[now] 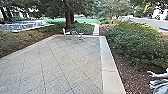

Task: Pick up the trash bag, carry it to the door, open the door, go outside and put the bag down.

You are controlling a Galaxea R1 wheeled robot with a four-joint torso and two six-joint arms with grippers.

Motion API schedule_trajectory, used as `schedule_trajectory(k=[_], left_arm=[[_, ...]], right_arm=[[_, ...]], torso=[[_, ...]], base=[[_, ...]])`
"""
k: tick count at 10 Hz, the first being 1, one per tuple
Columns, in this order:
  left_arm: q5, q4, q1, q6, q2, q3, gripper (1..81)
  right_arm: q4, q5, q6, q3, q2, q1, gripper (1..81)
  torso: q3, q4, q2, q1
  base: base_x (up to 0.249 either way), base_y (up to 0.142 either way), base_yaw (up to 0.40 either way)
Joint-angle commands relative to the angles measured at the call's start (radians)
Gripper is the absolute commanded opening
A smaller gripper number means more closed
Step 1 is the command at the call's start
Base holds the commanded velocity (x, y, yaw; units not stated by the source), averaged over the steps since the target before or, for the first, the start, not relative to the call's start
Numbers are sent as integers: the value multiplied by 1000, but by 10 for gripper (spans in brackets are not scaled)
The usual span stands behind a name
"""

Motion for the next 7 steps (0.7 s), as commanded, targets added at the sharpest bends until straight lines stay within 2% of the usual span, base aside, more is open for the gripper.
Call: schedule_trajectory(k=[1,7], left_arm=[[72,0,-28,6,-4,1,10],[72,0,-25,8,-4,3,10]], right_arm=[[-7,-69,-3,7,4,12,811],[-8,-68,-3,6,10,11,811]], torso=[[0,0,0,0],[0,0,1,0]], base=[[114,0,0],[119,0,0]])
